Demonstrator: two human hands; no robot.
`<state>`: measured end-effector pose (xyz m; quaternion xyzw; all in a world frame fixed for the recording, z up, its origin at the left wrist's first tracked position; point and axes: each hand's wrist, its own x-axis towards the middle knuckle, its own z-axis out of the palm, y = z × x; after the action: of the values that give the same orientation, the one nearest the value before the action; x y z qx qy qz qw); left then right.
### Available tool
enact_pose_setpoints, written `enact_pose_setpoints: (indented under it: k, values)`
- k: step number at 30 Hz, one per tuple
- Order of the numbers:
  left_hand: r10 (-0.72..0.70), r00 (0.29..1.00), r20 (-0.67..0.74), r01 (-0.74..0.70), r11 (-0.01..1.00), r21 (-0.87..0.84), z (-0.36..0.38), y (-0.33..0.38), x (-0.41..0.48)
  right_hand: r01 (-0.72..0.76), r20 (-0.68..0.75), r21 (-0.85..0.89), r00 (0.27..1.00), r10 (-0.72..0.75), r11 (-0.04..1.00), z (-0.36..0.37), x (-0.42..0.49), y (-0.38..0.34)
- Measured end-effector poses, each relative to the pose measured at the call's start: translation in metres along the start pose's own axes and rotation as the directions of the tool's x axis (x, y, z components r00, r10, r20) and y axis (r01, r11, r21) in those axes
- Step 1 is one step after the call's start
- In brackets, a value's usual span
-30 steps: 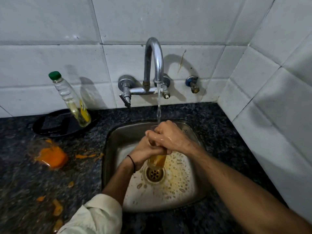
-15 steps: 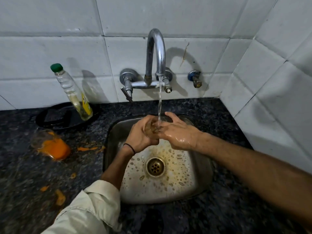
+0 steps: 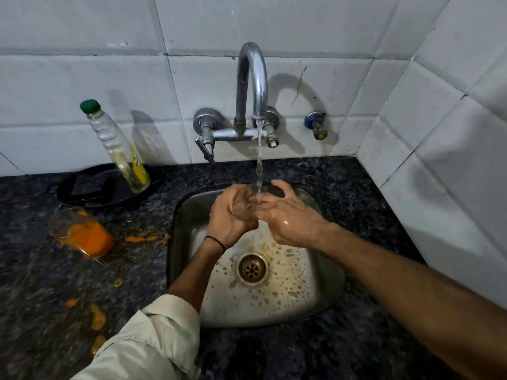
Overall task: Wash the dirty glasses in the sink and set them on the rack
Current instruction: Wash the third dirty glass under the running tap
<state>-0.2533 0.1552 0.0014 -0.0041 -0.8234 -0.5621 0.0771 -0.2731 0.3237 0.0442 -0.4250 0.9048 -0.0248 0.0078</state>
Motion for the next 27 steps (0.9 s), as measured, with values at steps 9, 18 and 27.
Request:
enact_pose_setpoints:
  k: [9,18,27]
  values:
    - [-0.128,0.97,-0.205,0.185,0.939,0.29,0.032,0.03,-0.02,-0.565,-0.126,0.554,0.669,0.732,0.611,-0.013,0.041,-0.052]
    - [-0.189,0.849,0.493,0.476,0.68,-0.558,-0.007,0.012,-0.023,-0.319,0.008,0.649,0.911,0.413,0.691,-0.03,0.038,-0.031]
    - [-0.237,0.962,0.135,0.263,0.935,-0.236,0.016,0.015,-0.021,-0.405,0.024,0.445,0.897,0.441,0.799,-0.025,0.036,-0.032]
